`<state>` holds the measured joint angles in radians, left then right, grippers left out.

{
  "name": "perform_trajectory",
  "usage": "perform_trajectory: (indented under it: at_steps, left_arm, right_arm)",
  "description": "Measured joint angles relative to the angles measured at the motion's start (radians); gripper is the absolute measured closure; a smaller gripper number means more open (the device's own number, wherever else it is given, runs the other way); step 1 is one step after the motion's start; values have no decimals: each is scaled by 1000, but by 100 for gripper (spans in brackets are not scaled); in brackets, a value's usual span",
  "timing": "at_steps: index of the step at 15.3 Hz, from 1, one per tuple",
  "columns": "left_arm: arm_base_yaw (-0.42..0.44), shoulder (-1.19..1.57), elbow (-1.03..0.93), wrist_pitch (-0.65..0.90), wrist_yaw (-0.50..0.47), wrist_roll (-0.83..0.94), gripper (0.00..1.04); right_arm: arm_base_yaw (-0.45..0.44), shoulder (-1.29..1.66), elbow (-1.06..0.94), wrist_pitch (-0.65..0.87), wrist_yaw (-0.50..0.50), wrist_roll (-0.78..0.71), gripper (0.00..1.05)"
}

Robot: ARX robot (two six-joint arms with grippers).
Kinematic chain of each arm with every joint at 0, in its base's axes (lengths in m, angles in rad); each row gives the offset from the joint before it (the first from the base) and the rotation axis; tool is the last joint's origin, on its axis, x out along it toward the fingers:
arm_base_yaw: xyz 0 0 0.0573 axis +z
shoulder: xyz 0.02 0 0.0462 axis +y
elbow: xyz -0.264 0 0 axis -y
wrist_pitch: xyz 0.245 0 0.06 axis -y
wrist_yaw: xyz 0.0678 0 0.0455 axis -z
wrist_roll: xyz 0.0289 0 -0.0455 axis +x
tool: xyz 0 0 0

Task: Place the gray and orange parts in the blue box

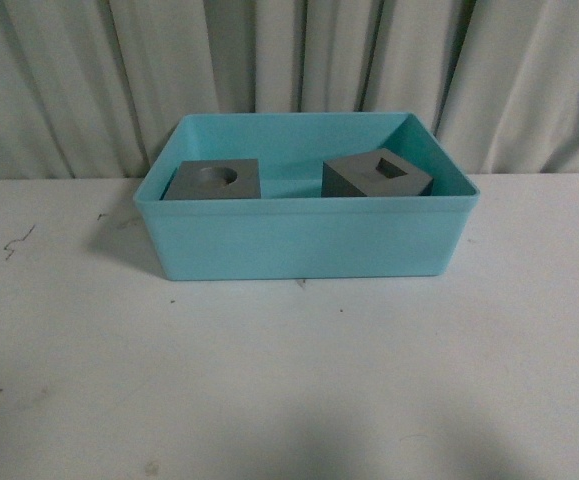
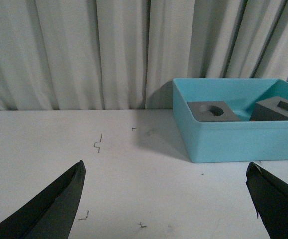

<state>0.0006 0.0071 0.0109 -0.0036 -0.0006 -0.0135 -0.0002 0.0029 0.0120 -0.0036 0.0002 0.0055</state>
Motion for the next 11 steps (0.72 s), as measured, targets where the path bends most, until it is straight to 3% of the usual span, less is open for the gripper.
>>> perform_trajectory:
  at_steps: [11]
  left_arm:
    - [0, 0, 0, 0, 0, 0, 7]
  right_arm:
    - [0, 0, 0, 0, 0, 0, 6]
